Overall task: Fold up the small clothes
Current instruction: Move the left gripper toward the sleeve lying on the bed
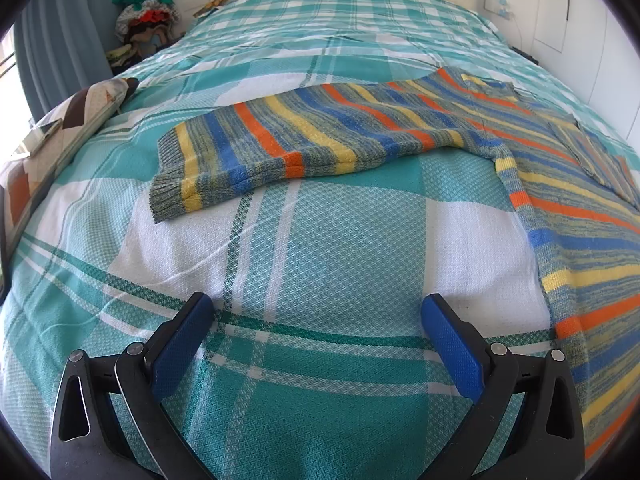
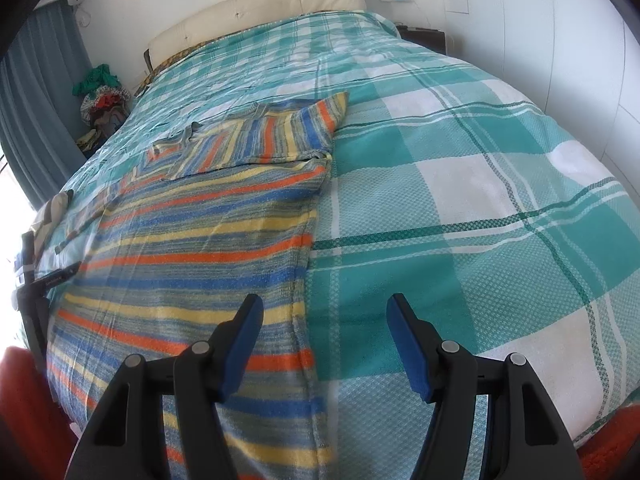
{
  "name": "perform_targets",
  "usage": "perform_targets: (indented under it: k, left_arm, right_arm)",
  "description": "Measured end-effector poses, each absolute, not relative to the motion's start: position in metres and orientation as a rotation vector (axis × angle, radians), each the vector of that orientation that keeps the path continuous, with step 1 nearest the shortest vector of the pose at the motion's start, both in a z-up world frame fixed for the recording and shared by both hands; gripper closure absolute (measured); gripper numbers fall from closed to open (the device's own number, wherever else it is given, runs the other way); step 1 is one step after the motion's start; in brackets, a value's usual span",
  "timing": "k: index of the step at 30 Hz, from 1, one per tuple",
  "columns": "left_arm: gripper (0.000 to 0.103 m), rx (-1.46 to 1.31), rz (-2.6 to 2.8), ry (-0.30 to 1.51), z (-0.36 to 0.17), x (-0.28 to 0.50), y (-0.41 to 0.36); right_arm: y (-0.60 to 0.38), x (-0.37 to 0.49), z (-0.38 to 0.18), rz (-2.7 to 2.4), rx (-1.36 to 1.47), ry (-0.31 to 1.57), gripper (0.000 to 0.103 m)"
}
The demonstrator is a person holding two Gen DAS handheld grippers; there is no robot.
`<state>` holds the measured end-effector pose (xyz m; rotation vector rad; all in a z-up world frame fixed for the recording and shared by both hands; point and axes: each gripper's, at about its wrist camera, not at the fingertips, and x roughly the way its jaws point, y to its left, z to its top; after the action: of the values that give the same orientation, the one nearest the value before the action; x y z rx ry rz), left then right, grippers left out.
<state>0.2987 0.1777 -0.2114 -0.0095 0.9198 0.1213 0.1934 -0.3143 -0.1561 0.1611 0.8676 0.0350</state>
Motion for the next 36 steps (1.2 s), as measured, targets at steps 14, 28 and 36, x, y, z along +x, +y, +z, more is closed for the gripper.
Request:
perform_targets:
  k: [14,28,36]
  left_arm:
    - [0.0,-0.009,0.121,0.92,-0.211,0.299,0.178]
    - [0.0,-0.009,0.121,0.919,-0.212,0.299,0.178]
    - [0.0,-0.013,0.119,0.918,-0.212,0.299,0.179]
  right_arm:
    - [-0.329,0.19,-0.157,0.019,0.228,0.868,0.039]
    - [-0.337,0.189,-0.157,0.003,0.256,0.861,0.038]
    - [-0.332,0.191,-0.158,0.011,0.234,0.871,0.038]
